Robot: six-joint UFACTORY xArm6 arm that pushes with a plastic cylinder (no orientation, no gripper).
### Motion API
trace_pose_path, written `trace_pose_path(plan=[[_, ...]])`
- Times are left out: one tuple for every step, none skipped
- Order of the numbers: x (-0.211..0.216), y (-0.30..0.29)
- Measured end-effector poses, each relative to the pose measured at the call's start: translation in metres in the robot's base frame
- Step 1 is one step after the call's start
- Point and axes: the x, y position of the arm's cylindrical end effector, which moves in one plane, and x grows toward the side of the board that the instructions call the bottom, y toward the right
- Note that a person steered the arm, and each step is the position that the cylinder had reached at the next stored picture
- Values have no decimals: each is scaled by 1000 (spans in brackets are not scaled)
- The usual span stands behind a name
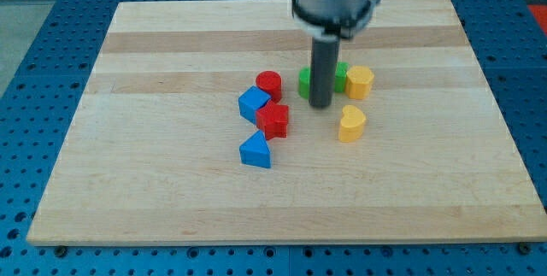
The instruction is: Separate the green and yellow blocks from each other
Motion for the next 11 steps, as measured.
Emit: trace_pose_path(plan=[[-28, 5], [-30, 5], [-31, 37], [-34, 88], [-17, 92], [17, 92], [35, 93], [-10, 102], [-34, 113], [-33, 130], [-41, 129]])
